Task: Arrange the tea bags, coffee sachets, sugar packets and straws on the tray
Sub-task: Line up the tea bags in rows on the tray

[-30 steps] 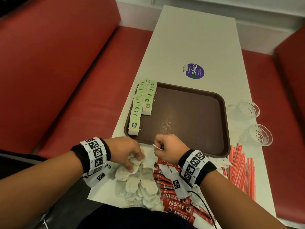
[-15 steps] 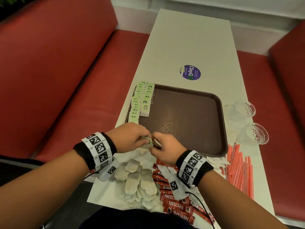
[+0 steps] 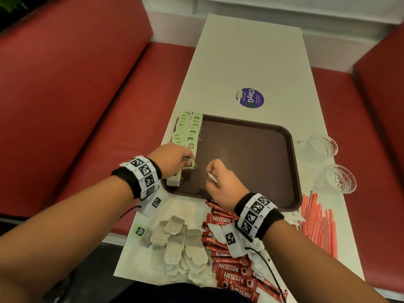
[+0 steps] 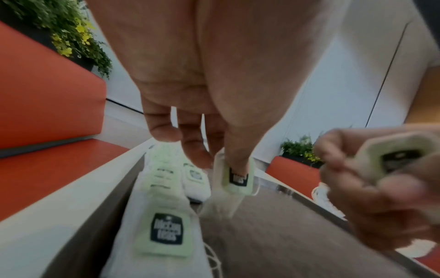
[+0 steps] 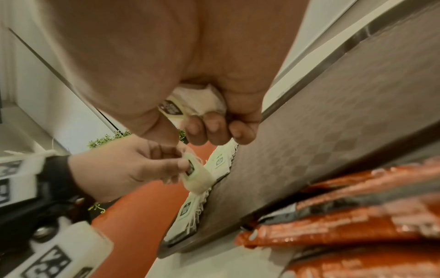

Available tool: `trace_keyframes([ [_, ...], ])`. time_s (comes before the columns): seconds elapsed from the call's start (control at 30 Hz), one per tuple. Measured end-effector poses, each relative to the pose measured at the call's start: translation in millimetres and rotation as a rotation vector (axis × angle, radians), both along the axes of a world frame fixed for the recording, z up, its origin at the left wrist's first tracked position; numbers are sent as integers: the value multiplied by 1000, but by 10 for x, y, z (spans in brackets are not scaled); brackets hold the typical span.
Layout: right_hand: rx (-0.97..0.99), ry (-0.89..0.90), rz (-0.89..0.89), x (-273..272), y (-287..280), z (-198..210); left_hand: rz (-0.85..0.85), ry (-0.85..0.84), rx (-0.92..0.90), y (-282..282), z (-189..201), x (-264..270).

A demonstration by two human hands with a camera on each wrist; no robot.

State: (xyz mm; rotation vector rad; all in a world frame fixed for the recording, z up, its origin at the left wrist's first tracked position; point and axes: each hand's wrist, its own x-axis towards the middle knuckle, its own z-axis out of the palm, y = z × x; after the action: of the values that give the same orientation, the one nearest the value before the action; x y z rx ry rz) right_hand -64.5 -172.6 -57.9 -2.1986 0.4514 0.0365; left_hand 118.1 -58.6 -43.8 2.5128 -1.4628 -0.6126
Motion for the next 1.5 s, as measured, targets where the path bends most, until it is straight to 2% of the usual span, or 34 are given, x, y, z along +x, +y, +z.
trace_keyframes([
  [0.4,44,16,-31,-33,-63,-61,134,-68,122,-583,-285,467],
  [0.57,39,15,-35,-41,-112,-58,237,-141,73,-650,-261,455],
  [0.7,48,13,-41,-38,-114,-49,257,-199,137,-742,-300,338],
  [0.97,56,-2,-46,-10,-144,-31,305,-168,172,-765,-328,301],
  [1.1,23,-39,-61,18,-162,-25,240,-139,59,-680,-180,301],
  [1.23,28,-84,-66,49,-187,-61,74,100,-188,-485,119,149],
  [1.33,-7,-86,-72,80,-192,-82,-76,264,-204,-274,323,-5],
  [1.43,-44,-95,-57,109,-174,-75,-190,265,-205,-133,313,-87],
  [1.5,-57,-107,-55,134,-150,-77,-198,239,-232,-79,236,-122],
])
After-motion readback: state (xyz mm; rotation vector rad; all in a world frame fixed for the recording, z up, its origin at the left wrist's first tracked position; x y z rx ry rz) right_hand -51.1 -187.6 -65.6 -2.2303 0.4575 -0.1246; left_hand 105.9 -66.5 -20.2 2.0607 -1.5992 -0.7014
